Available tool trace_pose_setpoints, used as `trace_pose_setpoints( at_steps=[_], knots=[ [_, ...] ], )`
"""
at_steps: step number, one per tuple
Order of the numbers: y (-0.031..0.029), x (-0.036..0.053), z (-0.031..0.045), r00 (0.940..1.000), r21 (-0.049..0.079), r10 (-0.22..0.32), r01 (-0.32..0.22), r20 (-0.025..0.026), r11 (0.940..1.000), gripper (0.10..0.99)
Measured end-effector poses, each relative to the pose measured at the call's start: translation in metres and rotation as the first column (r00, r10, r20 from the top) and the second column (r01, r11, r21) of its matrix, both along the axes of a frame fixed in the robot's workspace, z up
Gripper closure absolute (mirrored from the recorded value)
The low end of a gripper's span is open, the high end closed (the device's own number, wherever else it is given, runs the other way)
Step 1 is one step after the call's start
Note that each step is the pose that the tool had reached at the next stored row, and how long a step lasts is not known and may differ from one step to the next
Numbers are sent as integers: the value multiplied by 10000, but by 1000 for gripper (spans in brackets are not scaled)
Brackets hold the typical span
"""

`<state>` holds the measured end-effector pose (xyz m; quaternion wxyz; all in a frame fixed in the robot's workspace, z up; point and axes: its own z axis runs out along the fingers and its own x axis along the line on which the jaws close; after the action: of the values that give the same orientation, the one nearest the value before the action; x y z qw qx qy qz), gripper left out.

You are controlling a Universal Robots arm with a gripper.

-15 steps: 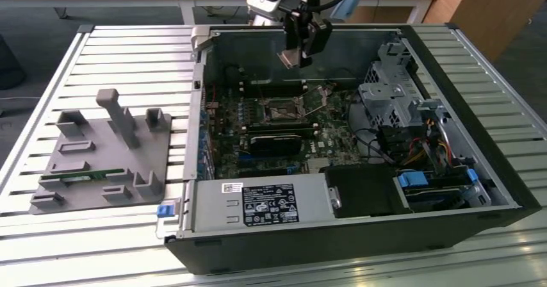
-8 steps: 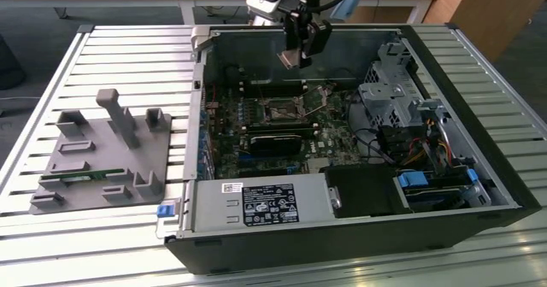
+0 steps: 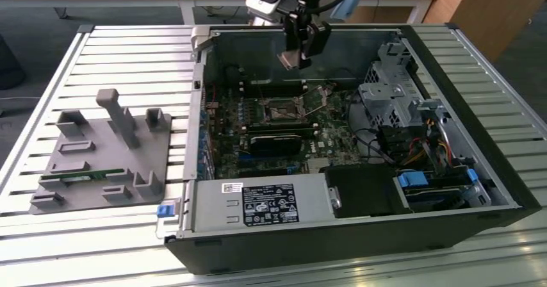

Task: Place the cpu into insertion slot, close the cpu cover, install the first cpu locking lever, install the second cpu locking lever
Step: 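Place the cpu into insertion slot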

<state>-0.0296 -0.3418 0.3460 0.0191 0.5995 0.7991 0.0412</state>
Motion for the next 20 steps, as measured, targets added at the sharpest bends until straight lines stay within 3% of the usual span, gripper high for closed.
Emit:
trace_pose_setpoints(
  at_steps=[7, 13, 17, 20],
  knots=[
    [0, -11, -41, 9997, -21, -257, 257, 0, 9997, 553],
    [0, -15, -94, 9969, -32, -789, 789, 0, 9969, 553],
    [0, -14, -141, 9894, -38, -1450, 1450, 3, 9894, 553],
    [0, -14, -182, 9802, -38, -1980, 1980, 8, 9802, 553]
  ],
)
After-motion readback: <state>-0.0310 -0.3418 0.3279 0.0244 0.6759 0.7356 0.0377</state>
